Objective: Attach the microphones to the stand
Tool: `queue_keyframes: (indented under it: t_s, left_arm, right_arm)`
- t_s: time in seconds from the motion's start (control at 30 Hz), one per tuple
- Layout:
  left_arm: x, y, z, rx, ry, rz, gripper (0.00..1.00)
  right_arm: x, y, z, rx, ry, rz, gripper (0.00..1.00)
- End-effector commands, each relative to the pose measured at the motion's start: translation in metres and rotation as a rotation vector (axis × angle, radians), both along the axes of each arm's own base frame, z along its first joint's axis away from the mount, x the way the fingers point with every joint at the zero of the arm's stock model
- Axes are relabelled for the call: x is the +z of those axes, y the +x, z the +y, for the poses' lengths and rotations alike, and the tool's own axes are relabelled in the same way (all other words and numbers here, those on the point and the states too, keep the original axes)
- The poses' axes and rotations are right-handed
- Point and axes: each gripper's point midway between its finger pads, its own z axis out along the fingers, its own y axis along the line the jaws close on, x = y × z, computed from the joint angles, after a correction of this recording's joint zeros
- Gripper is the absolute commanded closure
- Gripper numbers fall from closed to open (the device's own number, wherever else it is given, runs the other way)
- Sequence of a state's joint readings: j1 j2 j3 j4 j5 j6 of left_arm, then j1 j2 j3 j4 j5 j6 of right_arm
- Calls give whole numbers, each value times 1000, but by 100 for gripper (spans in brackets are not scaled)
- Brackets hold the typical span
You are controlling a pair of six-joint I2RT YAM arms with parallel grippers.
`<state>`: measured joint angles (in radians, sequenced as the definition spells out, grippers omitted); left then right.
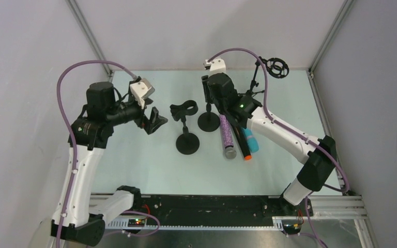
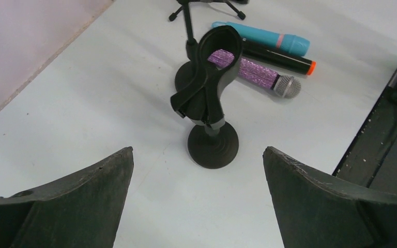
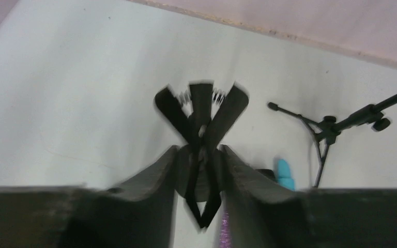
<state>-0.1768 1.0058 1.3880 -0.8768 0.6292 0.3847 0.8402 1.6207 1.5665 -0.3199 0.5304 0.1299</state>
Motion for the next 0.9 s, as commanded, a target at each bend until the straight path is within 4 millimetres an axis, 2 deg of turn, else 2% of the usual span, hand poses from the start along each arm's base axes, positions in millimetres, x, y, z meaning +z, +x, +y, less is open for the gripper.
queue_keyframes:
  t_s: [0.0,0.1,0.2,0.23,0.33,0.4,0.47,0.53,0.7,0.87]
  left_arm:
    - [0,-9,-9,-95,-9,-39,0]
    - [-2,-15,-14,-147,-24,-37,0]
    - [-6,-24,-25,-241,-56,-26,0]
    - [-10,-20,-25,-252,-43,-28,0]
    - [-23,-8,-22,-249,0,-30,0]
    - [-28,-2,-22,-261,20,-37,0]
    - [-32,0,-25,-292,23,-39,0]
    - [-35,1,-29,-342,24,-59,0]
    - [-40,9,-28,-442,100,-202,0]
    - [-34,31,-31,-456,118,-223,0]
  right_arm:
    - [37,0,2,2,137,-68,42]
    - [44,-4,1,14,155,-67,19]
    - [52,-8,-3,12,176,-64,5]
    - [55,-11,-7,11,178,-60,2]
    - [68,-23,-15,16,223,-61,1]
    - [68,-31,-18,27,239,-49,1]
    - [80,-47,-28,40,273,-56,1]
    - [83,-60,-36,55,293,-51,1]
    - [77,-93,-51,80,297,-20,1]
    - [67,-120,-48,134,299,5,1]
